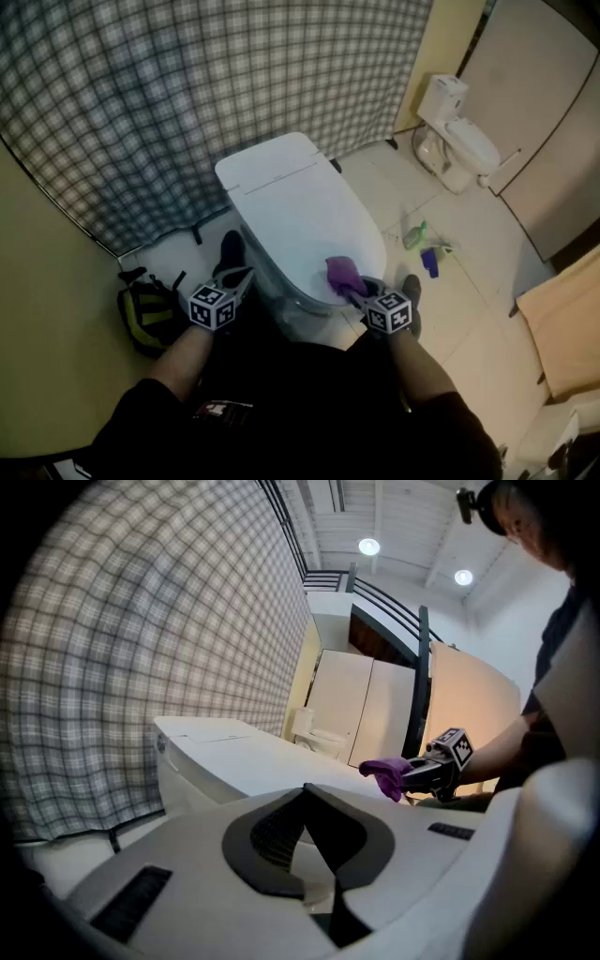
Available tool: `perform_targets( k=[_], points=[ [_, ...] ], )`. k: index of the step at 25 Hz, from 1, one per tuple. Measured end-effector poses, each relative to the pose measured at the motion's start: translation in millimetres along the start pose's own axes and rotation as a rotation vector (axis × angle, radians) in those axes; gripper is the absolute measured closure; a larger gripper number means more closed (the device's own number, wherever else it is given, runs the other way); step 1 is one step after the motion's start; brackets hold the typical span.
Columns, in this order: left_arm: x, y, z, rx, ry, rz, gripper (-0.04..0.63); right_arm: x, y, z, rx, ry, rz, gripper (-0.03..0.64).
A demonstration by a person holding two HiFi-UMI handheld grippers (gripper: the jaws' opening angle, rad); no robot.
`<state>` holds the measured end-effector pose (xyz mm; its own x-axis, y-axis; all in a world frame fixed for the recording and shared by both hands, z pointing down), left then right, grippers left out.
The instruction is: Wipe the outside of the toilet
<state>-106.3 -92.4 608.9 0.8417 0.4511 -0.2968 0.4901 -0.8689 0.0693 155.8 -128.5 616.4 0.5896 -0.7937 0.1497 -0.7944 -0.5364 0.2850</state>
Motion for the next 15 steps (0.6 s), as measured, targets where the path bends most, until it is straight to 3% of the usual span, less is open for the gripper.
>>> perform_targets(
  k=[10,15],
  points=[
    [-121,-39,67,0.136,-0.073,0.12,0.591,-11,232,108,-0.004,-0.195,0.136,0.486],
    [-171,-83,80,0.161,-0.089,0.168,0.591,-22,373,144,-0.018,-0.27,0.135,0.486]
  ],
)
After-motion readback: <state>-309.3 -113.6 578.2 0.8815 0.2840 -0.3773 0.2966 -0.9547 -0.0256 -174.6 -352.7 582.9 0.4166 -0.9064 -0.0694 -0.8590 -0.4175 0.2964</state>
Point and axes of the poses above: the fingertips, and each gripper's own axes: y forward along the fingers, x to its right, z out of its top, the point moved 1 cm from there along -y, backward along the fingers, and after that the axes turned 14 degrees about x, right-handed, at the moved point
